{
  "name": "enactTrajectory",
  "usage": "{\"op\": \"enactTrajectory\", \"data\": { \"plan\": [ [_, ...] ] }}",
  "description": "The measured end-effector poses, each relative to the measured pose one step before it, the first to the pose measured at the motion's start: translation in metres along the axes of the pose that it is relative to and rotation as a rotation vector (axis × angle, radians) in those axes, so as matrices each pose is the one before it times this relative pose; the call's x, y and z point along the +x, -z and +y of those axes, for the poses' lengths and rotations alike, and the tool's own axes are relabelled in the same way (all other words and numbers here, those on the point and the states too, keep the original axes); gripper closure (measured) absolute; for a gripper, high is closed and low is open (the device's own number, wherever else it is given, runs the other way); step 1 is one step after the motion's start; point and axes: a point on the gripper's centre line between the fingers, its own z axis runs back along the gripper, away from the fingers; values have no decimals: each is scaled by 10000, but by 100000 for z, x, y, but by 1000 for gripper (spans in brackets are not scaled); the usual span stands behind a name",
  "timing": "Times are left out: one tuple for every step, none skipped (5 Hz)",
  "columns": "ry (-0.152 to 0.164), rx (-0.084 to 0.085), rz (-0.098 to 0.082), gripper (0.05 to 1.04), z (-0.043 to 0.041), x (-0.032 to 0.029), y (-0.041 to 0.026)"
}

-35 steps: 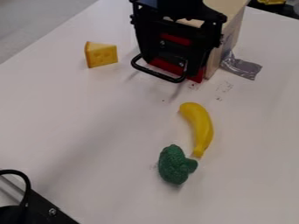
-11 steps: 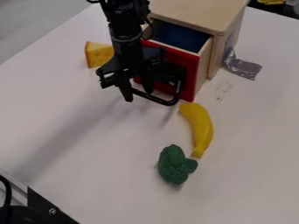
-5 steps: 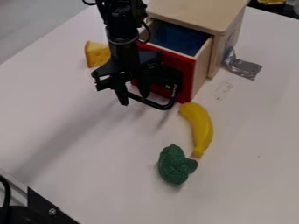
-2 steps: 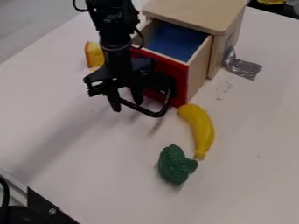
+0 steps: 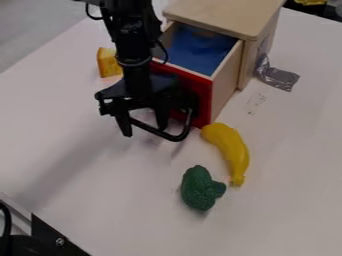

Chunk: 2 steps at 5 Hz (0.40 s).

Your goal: Open the drawer

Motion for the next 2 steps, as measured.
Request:
{"op": "enactTrajectory", "data": {
  "plan": [
    [534,-118,241,71,-736,-95,-595],
    [326,-331,-17,79,-1478,749,-1627]
  ]
}}
